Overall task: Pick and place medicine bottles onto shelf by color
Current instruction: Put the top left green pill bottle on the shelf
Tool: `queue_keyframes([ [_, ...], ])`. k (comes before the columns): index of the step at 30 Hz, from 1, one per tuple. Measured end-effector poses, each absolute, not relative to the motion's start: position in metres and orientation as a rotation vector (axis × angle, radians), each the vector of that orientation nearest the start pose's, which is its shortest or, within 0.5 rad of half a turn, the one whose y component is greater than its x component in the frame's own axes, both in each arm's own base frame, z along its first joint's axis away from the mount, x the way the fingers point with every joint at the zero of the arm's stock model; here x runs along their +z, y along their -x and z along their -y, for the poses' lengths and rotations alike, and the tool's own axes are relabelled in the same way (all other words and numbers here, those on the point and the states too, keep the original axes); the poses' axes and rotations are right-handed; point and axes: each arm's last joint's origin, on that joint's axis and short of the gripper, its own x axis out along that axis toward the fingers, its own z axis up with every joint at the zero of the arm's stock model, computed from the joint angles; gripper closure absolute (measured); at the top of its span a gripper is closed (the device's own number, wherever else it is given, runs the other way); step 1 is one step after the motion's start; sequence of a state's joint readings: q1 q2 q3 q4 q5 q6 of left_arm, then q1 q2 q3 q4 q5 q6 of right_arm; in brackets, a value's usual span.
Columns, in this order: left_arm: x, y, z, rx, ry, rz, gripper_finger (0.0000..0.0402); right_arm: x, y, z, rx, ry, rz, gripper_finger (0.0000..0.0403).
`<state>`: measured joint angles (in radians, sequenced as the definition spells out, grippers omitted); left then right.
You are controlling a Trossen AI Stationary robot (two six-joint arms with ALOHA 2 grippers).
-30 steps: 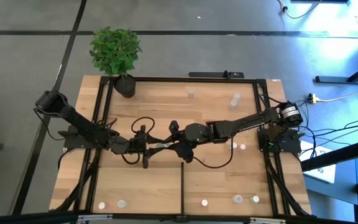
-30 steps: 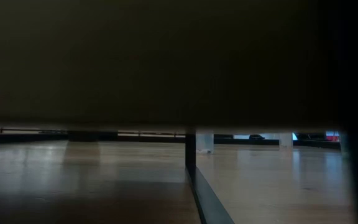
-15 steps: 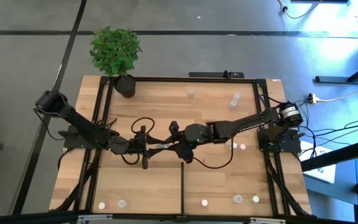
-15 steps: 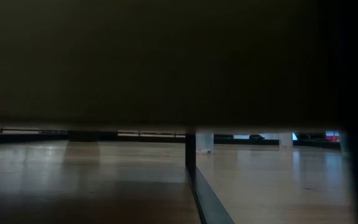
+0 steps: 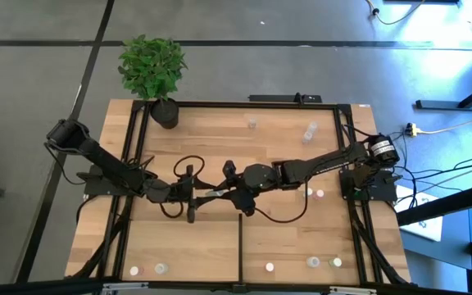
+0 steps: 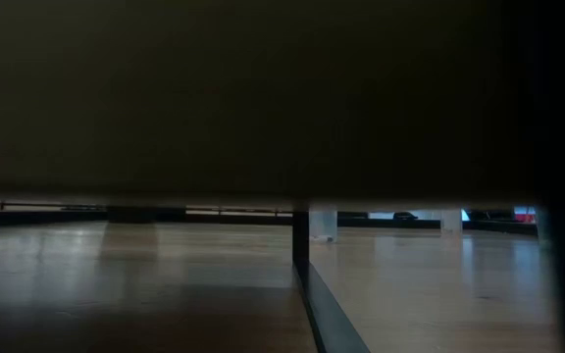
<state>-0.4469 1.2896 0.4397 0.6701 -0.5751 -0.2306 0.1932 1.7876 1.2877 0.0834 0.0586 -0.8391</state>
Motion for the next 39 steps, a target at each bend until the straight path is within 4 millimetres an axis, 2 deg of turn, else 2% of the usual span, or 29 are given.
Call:
queue_keyframes([
  [13,0.1963,-0.2269,0.0915,0.144,0.138,-0.14,0.0264,0.2574,-0.4017,-0.0765,0.298,0.877,-0.335,0.028],
  [24,0.1957,-0.2279,0.0883,0.17,0.142,-0.142,0.0251,0.2573,-0.4017,-0.0761,0.294,0.879,-0.339,0.028],
  [28,0.1947,-0.2294,0.0844,0.17,0.193,-0.147,0.0246,0.2563,-0.4013,-0.0757,0.298,0.879,-0.351,0.028],
  [39,0.1998,-0.2282,0.0859,0.038,0.349,-0.15,0.0244,0.2583,-0.4006,-0.0771,0.305,0.823,-0.349,0.028],
])
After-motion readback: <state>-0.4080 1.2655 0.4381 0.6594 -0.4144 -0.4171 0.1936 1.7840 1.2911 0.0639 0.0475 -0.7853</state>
